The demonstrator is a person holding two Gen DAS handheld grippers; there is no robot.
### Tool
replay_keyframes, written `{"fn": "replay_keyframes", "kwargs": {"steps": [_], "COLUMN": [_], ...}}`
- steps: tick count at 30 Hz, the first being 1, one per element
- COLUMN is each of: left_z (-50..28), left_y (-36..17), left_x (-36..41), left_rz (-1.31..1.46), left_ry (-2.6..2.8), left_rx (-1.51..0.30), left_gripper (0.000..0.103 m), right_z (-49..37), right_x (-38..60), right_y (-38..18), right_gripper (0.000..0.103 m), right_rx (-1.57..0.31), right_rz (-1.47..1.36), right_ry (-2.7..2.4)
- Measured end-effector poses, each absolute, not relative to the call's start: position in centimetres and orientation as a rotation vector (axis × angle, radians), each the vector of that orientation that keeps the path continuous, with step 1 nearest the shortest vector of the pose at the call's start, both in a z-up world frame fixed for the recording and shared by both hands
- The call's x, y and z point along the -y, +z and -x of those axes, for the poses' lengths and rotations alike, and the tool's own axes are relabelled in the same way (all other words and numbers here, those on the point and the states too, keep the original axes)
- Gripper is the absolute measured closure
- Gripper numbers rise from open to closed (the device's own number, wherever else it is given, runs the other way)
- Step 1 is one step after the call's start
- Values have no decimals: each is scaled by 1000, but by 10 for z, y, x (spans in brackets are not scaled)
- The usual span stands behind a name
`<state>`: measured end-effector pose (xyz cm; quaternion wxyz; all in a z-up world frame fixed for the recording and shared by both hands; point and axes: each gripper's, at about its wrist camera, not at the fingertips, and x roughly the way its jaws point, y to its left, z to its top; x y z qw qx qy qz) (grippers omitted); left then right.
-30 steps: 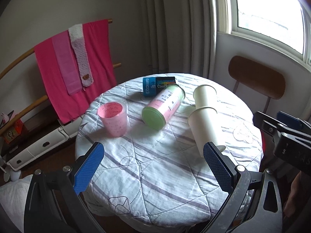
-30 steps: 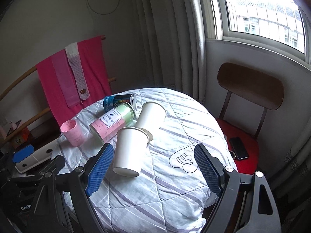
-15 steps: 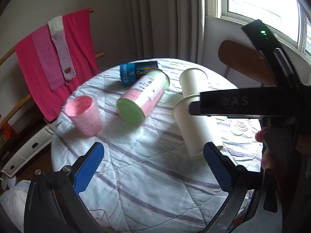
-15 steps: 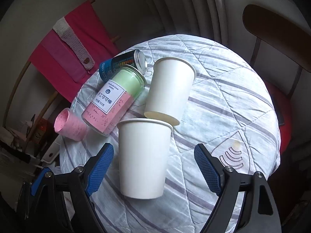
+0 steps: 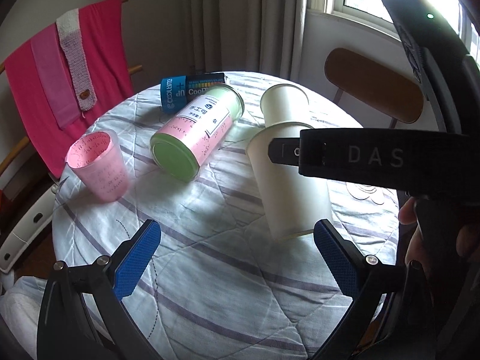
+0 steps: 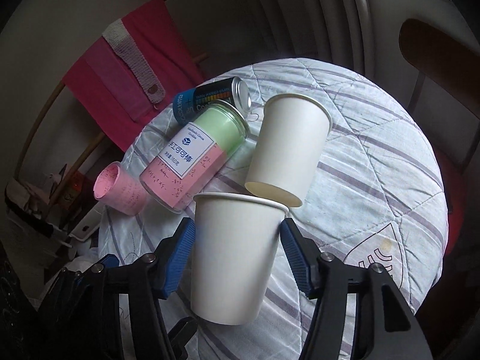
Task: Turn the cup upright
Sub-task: 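Flip the white paper cup opening upward and set it down, then open the right tool and pull it back from the white cup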
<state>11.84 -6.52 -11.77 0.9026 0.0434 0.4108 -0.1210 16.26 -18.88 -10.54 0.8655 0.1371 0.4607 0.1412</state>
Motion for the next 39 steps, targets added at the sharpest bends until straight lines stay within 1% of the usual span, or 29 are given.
{"fn": "replay_keyframes", "kwargs": {"steps": [5, 11, 16, 22, 23, 24, 26, 33, 37, 39], "left_z": [-120, -131, -132, -115, -112, -110, -105, -80, -55, -43], "left_y": [-119, -133, -143, -138, -136, -134, -129, -102, -71, -56], "left_x": [66, 60, 53, 30, 26, 23, 18, 8, 4, 2], "left_rz": [-86, -102, -90, -77, -77, -76, -68, -76, -83, -85], "left_ry": [-237, -173, -178, -161, -157, -152, -142, -117, -82, -54], "left_rx": [-836, -877, -918, -887, -883, -876, -863, -806, -697, -637], "left_gripper": [0, 0, 0, 0, 0, 0, 0, 0, 0, 0], "right_z": [-154, -141, -133, -118, -116, -114, -107, -84, -62, -48], "right_x": [185, 176, 167, 156, 157, 157, 157, 158, 159, 160], "right_y": [-96, -88, -97, -98, -98, -98, -97, -78, -53, -39], "right_gripper": [43, 43, 43, 43, 38, 30, 26, 24, 23, 21], "right_rx": [-867, -748, -737, -710, -719, -731, -732, -729, -673, -623], "right_rz": [-268, -176, -119, -55, -59, -69, -83, -100, -110, -106], "right_ry": [326, 341, 340, 328, 332, 334, 333, 303, 273, 243]}}
